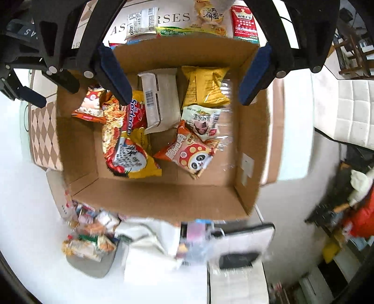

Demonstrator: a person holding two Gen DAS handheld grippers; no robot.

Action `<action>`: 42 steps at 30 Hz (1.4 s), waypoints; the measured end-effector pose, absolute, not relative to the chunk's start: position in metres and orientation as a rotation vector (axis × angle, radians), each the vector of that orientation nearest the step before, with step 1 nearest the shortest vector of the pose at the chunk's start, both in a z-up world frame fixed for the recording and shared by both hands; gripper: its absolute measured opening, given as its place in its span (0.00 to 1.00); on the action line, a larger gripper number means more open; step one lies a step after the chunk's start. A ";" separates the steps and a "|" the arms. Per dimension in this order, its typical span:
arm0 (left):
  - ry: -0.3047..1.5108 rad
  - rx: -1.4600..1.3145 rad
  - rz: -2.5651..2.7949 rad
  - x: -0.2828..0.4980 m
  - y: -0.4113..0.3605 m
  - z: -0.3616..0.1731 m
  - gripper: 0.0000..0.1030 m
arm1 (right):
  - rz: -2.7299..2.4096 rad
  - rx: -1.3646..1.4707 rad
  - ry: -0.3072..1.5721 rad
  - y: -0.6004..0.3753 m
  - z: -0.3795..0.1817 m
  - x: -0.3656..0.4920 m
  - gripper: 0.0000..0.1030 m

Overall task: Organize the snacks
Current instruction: 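Carry both packets into the box and open both grippers, then grasp the yellow bread bag with the left gripper while the right grasps the white Hi-Z packet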

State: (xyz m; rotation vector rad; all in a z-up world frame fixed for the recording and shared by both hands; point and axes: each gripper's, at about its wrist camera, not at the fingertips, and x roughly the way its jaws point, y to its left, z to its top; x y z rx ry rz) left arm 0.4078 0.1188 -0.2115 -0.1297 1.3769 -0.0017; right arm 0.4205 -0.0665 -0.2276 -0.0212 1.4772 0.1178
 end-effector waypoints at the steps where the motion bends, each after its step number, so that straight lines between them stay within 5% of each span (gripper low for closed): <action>1: 1.357 -0.127 0.003 0.403 0.118 -0.206 0.90 | 0.121 -0.020 1.453 -0.067 -0.220 0.415 0.92; 20: 1.113 -0.109 0.066 0.286 0.121 -0.120 0.90 | 0.169 0.062 1.327 -0.079 -0.148 0.306 0.92; 35: 1.612 -0.233 0.045 0.240 0.147 -0.333 0.90 | 0.155 0.096 1.622 -0.064 -0.301 0.240 0.92; 42: 1.697 -0.184 0.031 0.242 0.131 -0.383 0.90 | 0.139 0.091 1.715 -0.052 -0.355 0.233 0.92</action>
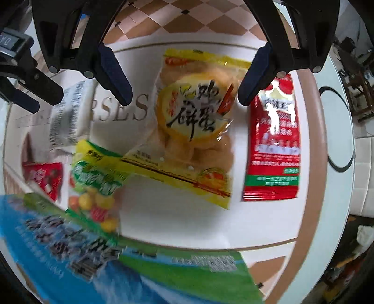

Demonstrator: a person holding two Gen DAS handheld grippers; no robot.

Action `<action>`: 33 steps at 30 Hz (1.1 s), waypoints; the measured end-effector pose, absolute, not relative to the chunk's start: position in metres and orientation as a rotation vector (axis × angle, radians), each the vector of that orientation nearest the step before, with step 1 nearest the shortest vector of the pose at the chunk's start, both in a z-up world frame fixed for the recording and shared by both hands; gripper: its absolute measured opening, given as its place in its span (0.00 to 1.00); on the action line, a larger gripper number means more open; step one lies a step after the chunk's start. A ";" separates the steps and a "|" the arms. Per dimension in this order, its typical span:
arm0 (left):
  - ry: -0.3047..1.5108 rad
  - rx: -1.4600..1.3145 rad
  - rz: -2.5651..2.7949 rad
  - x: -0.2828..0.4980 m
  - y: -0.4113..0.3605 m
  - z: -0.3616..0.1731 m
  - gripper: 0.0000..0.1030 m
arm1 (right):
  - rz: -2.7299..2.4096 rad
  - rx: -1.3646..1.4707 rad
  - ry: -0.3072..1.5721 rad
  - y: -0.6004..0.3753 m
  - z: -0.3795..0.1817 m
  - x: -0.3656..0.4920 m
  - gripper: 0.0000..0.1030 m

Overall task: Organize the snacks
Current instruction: 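Grasp the yellow bread bag with the left gripper while the right grasps the white Hi-Z packet, then carry both packets into the box and open both grippers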

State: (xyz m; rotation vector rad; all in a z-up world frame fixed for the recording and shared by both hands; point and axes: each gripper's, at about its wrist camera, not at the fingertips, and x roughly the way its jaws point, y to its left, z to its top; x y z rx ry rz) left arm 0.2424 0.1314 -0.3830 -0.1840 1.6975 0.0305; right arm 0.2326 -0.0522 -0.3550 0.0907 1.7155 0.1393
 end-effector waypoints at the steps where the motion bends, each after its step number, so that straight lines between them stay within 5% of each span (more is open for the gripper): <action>1: 1.697 -0.166 0.030 0.243 0.128 -0.385 0.90 | 0.133 0.090 1.727 -0.050 -0.363 0.232 0.92; 8: 1.676 -0.078 0.054 0.242 0.106 -0.383 0.63 | 0.091 0.064 1.759 -0.039 -0.391 0.232 0.91; 10: 1.672 -0.077 0.058 0.239 0.102 -0.380 0.59 | 0.084 0.033 1.768 -0.036 -0.400 0.229 0.80; 13: 1.683 -0.086 0.061 0.231 0.096 -0.378 0.58 | 0.089 0.017 1.747 -0.034 -0.398 0.221 0.70; 29: 1.753 -0.103 0.042 0.152 0.045 -0.380 0.59 | 0.069 0.003 1.856 -0.089 -0.404 0.144 0.70; 33: 1.754 -0.094 0.040 0.155 0.036 -0.387 0.68 | 0.082 0.054 1.874 -0.102 -0.410 0.143 0.72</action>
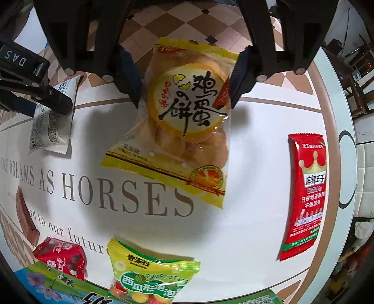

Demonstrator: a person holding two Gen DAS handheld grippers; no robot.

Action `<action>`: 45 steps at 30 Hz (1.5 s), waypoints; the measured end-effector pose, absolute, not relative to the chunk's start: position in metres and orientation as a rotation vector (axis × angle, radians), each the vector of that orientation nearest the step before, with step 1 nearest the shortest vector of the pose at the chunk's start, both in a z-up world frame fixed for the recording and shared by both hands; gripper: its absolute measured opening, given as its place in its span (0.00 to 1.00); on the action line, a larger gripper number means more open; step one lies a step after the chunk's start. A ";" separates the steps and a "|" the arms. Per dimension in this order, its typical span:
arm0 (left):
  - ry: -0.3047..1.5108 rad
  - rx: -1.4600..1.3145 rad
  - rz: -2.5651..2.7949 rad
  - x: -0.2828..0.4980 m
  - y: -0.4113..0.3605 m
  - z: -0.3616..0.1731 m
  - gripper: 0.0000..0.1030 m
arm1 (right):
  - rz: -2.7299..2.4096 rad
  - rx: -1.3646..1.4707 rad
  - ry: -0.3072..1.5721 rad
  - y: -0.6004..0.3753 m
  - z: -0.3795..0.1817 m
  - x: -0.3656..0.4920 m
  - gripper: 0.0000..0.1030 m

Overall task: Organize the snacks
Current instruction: 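Carry both packets into the box and open both grippers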

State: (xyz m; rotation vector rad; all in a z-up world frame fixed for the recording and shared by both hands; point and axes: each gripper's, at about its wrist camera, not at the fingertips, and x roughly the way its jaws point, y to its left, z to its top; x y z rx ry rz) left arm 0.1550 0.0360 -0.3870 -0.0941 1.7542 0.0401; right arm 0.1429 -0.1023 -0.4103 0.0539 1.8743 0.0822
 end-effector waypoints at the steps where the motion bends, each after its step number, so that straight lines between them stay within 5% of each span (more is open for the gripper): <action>1: 1.755 -0.086 0.040 0.154 0.033 -0.388 0.69 | 0.088 0.052 1.881 -0.103 -0.411 0.143 0.72; 11: 1.747 -0.092 0.047 0.171 0.017 -0.399 0.71 | 0.108 -0.051 1.886 -0.085 -0.419 0.154 0.81; 19: 1.704 -0.112 0.048 0.161 0.022 -0.386 0.47 | 0.082 -0.115 1.782 -0.072 -0.406 0.143 0.71; 25: 1.685 -0.137 0.014 0.162 0.022 -0.361 0.42 | 0.095 -0.061 1.772 -0.089 -0.389 0.144 0.71; 35: 1.519 -0.267 -0.105 0.191 0.033 -0.252 0.41 | 0.202 0.092 1.629 -0.112 -0.288 0.190 0.71; 45: 1.321 -0.219 -0.101 0.358 0.100 -0.166 0.41 | 0.215 0.158 1.401 -0.103 -0.179 0.317 0.71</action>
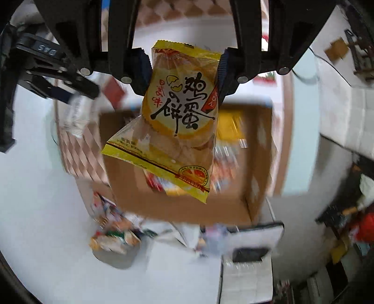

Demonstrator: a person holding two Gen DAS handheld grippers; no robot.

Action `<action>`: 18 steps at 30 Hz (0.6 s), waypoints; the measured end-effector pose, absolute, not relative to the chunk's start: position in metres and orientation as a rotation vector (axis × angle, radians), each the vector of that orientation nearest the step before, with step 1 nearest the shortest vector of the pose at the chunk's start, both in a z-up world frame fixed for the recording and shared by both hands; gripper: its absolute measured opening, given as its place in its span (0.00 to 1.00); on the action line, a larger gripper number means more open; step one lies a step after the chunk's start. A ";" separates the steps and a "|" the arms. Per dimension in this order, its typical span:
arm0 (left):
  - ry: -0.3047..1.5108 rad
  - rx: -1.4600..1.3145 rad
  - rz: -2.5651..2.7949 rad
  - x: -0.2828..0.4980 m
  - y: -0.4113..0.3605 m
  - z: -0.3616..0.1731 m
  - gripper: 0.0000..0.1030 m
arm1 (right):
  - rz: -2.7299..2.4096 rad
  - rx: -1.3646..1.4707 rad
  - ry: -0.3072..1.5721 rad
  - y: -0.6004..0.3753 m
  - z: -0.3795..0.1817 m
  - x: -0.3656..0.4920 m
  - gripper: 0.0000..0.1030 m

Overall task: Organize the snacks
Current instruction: 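Carry both packets into the box and open both grippers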

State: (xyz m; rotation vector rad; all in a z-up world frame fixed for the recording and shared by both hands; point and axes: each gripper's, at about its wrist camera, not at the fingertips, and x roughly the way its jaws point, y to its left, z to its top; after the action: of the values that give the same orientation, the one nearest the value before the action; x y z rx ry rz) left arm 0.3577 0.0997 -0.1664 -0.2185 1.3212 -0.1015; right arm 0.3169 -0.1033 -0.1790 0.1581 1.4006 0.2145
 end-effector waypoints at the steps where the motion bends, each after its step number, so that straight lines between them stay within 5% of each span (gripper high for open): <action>1: 1.325 -0.203 -0.089 0.373 0.103 -0.171 0.41 | 0.205 0.149 1.390 -0.101 -0.174 0.336 0.71; 13: 1.496 -0.110 0.037 0.501 0.150 -0.256 0.42 | 0.049 0.063 1.477 -0.081 -0.242 0.500 0.71; 18: 1.590 -0.161 0.058 0.518 0.167 -0.286 0.57 | -0.015 0.015 1.541 -0.082 -0.273 0.522 0.74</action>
State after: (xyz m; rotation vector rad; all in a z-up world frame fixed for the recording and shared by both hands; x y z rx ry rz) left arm 0.5182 0.1669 -0.2859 -0.1615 1.5904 0.0582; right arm 0.5220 -0.0819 -0.2728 0.0151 1.5406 -0.0152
